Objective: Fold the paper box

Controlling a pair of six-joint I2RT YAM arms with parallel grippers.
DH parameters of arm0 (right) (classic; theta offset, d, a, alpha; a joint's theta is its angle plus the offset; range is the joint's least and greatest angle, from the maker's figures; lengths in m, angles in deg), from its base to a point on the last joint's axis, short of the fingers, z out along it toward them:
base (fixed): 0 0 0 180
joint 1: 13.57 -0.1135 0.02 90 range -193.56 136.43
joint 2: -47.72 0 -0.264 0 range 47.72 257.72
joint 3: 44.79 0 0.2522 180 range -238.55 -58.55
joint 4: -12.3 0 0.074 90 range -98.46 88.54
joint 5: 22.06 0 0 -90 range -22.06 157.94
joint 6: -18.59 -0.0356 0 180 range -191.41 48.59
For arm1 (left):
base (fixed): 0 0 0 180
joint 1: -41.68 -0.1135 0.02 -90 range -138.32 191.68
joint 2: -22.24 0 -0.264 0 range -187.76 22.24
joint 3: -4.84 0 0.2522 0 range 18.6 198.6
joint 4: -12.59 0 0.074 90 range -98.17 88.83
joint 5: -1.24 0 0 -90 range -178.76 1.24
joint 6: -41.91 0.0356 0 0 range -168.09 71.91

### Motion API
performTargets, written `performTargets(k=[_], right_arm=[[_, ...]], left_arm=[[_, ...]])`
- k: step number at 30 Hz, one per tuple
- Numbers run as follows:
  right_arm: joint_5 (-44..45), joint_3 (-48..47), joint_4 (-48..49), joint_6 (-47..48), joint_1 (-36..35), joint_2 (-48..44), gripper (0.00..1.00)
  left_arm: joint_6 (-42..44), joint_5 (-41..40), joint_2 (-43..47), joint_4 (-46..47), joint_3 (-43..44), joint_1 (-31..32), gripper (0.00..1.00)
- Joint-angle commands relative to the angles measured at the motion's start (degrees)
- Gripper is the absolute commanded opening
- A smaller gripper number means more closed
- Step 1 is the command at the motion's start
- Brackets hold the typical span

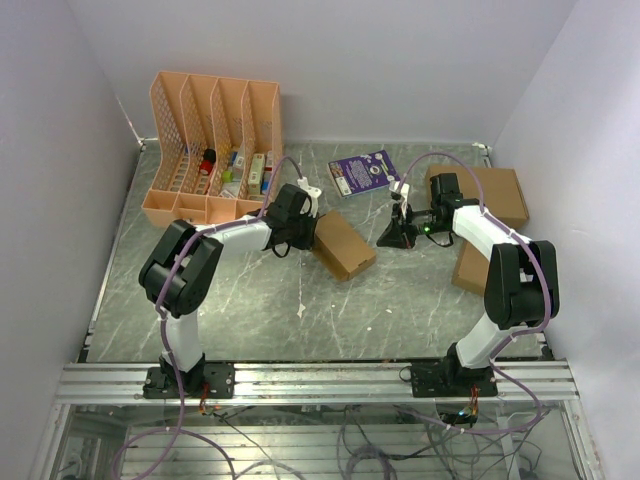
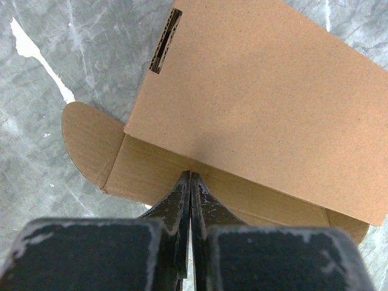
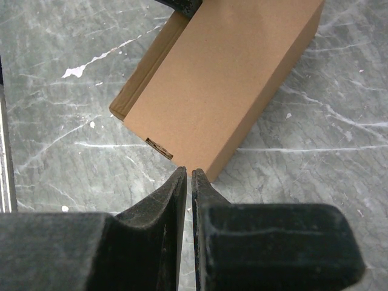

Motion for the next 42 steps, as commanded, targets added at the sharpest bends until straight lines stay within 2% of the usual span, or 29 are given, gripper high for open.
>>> performTargets(k=[1, 18, 23, 28, 31, 33, 36, 37, 38, 40, 42], right_arm=[[-0.8, -1.6, -1.2, 1.1, 0.3, -0.2, 0.09], [-1.4, -1.6, -1.7, 1.2, 0.2, 0.2, 0.09], [-3.6, -0.7, -0.5, 0.4, 0.2, 0.2, 0.09], [-5.8, 0.4, -1.9, 5.4, 0.2, -1.3, 0.10], [-7.7, 1.3, -4.0, 11.4, 0.2, -2.2, 0.14], [-9.0, 2.0, -7.2, 19.2, 0.2, -2.8, 0.19], [-9.6, 2.6, -18.6, 39.6, 0.1, -2.9, 0.25], [-8.9, 2.7, -22.5, 49.2, 0.1, -2.7, 0.25], [-7.9, 2.7, -25.2, 54.2, 0.0, -2.4, 0.25], [-5.5, 2.8, -26.2, 56.7, -0.2, -1.7, 0.20], [-2.5, 2.7, -24.8, 55.2, -0.7, -1.1, 0.08]], left_arm=[[0.1, -1.1, -0.4, -1.1, -0.3, 0.0, 0.07], [-0.8, -0.8, 1.5, 0.3, -1.9, 0.0, 0.08], [-1.9, 1.1, 7.6, 2.3, -1.6, -0.1, 0.16], [-2.3, 1.5, 12.0, 3.7, -1.6, -0.4, 0.24], [-2.7, 1.5, 13.2, 5.4, -2.6, -1.7, 0.30], [-3.5, 2.4, 13.2, 7.2, -3.4, -3.5, 0.35], [-5.3, 4.1, 11.9, 10.5, -3.7, -6.4, 0.44], [-5.7, 4.2, 11.0, 11.1, -3.3, -7.1, 0.45], [-5.8, 4.1, 9.9, 11.2, -2.5, -7.7, 0.45], [-5.4, 3.0, 6.5, 9.9, -0.3, -8.8, 0.44], [-4.7, 2.6, 3.4, 7.6, 2.4, -9.6, 0.36]])
